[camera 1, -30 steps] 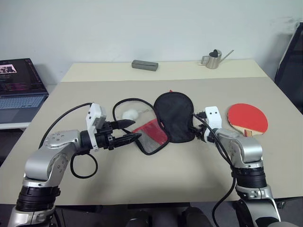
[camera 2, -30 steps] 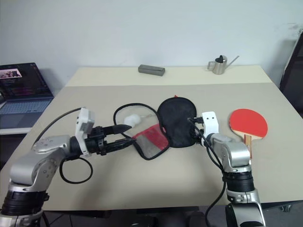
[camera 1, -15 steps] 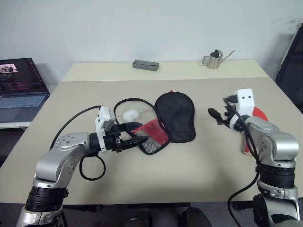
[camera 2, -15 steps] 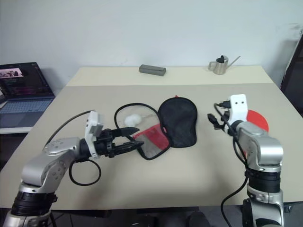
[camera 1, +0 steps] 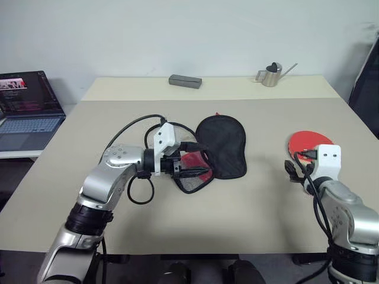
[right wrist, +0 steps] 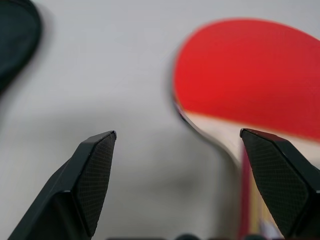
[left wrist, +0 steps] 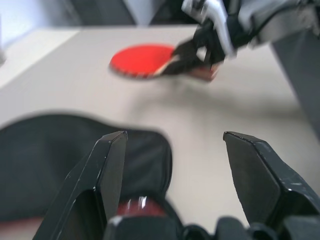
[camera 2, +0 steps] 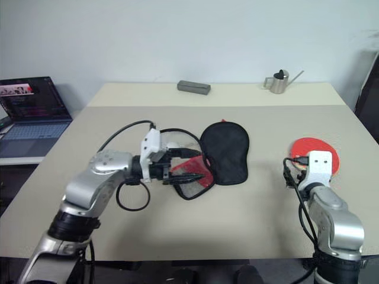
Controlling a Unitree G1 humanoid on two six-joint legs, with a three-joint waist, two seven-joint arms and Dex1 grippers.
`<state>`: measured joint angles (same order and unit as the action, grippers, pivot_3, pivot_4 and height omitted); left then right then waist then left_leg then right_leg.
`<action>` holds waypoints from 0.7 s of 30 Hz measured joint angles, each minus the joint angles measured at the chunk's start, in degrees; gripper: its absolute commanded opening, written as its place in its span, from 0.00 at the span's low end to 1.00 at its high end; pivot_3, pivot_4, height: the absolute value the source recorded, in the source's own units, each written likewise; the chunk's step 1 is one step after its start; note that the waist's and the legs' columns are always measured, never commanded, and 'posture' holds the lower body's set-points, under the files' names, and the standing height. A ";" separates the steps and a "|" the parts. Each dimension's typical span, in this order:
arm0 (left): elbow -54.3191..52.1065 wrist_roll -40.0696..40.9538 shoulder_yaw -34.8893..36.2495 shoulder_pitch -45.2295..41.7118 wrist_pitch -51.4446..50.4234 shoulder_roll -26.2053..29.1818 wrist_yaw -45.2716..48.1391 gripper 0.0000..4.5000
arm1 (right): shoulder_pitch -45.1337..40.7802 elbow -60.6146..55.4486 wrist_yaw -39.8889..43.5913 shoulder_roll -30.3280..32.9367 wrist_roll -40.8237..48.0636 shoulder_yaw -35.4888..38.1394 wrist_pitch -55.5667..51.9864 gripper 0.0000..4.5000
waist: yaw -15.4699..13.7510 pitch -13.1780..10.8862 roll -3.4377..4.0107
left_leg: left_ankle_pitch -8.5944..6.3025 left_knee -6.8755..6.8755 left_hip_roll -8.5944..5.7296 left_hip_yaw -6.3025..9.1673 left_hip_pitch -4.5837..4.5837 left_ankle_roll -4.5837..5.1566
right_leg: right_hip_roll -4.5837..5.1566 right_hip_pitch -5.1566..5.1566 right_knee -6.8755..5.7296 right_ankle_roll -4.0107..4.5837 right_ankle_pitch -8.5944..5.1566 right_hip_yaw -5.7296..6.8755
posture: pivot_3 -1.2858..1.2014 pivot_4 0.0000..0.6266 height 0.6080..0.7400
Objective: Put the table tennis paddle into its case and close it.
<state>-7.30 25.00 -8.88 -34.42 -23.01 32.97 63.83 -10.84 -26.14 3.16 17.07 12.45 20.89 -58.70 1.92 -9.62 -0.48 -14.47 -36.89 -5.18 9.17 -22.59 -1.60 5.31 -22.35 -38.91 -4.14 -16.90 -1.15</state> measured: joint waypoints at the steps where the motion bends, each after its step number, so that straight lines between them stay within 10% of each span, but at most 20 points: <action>1: 0.57 -0.06 -0.03 -0.52 0.24 -0.11 0.56 0.75 | 0.62 -0.20 -0.48 -0.16 -0.05 0.47 0.00 0.96 | 0.02 0.00 0.00 | 0.00 0.00 0.00 -0.01 0.03 0.00 | -0.01 0.01 -0.01 0.00 0.00 -0.02 | 0.52 0.24 1.00; 21: 6.04 -2.82 -1.44 -3.43 3.67 -2.87 4.32 0.75 | -2.86 12.82 -3.80 -1.15 -0.38 2.66 7.80 0.96 | 0.42 0.06 -0.16 | 0.03 -0.08 -0.03 -0.09 0.30 0.04 | -0.03 0.28 0.03 -0.07 0.19 -0.17 | 0.52 0.24 1.00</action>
<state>-1.26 22.17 -10.33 -37.85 -19.34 30.10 68.16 -13.70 -13.33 -0.65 15.92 12.06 23.55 -50.90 2.34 -9.56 -0.64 -14.45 -36.98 -5.22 9.08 -22.29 -1.56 5.29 -22.07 -38.88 -4.21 -16.71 -1.31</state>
